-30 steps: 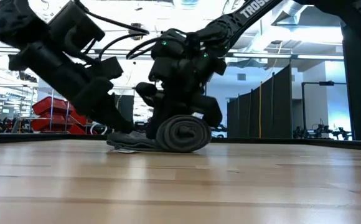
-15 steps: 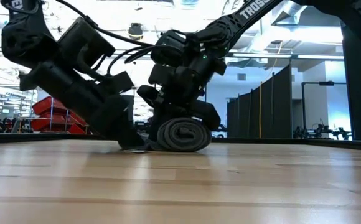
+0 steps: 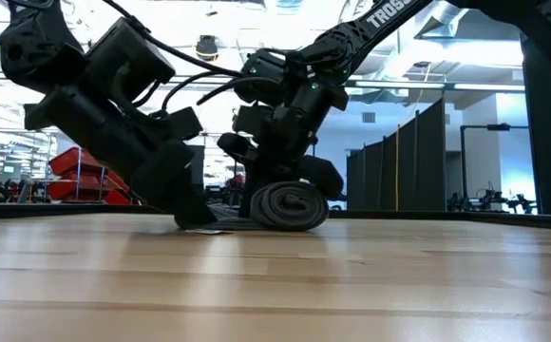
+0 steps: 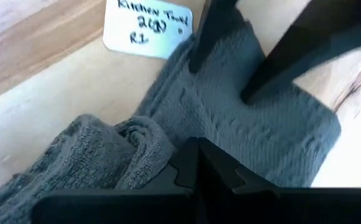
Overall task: Roll towel
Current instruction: Roll the gray towel
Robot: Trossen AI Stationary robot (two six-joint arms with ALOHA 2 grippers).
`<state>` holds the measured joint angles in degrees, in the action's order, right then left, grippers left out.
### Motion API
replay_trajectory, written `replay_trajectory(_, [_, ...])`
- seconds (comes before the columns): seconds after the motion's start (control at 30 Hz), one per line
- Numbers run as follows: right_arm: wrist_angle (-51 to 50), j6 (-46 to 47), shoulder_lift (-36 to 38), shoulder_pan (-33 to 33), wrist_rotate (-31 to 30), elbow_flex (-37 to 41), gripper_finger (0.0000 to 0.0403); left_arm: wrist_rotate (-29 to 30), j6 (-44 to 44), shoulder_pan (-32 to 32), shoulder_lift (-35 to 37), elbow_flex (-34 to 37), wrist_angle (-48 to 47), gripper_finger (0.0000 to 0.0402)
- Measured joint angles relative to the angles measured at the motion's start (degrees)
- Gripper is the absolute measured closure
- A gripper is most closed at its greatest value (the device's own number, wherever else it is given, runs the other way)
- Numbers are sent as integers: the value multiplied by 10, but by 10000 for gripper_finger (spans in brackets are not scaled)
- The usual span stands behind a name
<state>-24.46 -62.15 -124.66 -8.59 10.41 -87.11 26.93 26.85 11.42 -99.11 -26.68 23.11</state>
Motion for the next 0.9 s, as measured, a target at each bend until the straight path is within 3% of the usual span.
replay_trajectory(0.9, [-77, -14, 15, -27, -21, 3, 403, 8, 4, 6, 2, 1, -1, 228])
